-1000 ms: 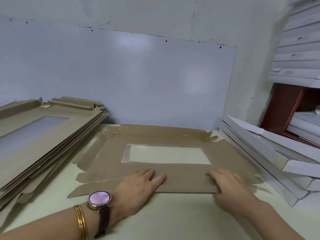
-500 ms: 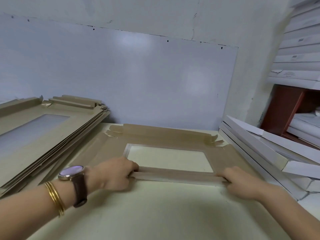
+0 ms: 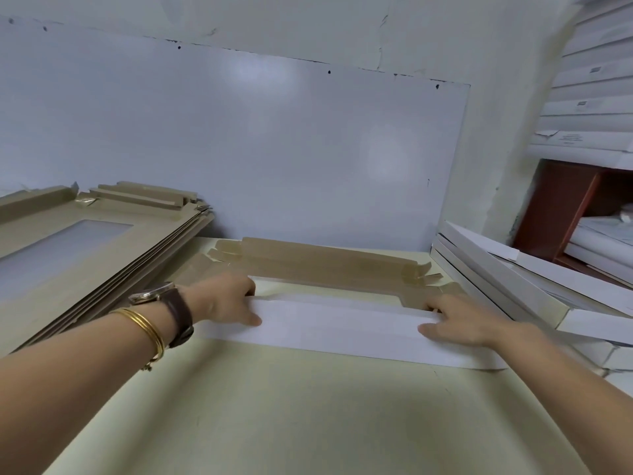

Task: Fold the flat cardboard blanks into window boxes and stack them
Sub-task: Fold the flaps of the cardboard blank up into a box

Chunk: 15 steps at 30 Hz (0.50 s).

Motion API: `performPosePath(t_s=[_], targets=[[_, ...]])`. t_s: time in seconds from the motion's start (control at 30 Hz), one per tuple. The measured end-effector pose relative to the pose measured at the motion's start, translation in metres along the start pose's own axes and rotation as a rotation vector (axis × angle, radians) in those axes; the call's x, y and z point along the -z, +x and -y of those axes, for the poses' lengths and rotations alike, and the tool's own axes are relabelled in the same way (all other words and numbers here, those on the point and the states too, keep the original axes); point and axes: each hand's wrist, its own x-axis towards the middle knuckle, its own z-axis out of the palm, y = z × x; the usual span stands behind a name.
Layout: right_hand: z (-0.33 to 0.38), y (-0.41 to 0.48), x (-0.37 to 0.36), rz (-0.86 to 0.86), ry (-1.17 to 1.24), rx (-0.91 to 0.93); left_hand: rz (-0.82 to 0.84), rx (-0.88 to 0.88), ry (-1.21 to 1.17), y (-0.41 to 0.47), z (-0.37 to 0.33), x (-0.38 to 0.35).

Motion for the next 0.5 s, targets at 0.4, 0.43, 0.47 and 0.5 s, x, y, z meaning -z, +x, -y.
performPosePath(t_s=[0.4, 0.43, 0.47, 0.5], targets=[[0.054, 0.007, -0.069, -0.298, -0.308, -0.118, -0.167, -0.227, 0.059, -0.012, -0.012, -0.068], [0.069, 0.007, -0.077, -0.315, -0.251, -0.079, -0.134, -0.188, 0.029, -0.012, -0.020, -0.073], [0.084, 0.008, -0.085, -0.315, -0.185, -0.033, -0.110, -0.154, -0.008, -0.011, -0.027, -0.077], [0.098, 0.009, -0.093, -0.298, -0.126, 0.013, -0.095, -0.127, -0.041, -0.009, -0.034, -0.079]])
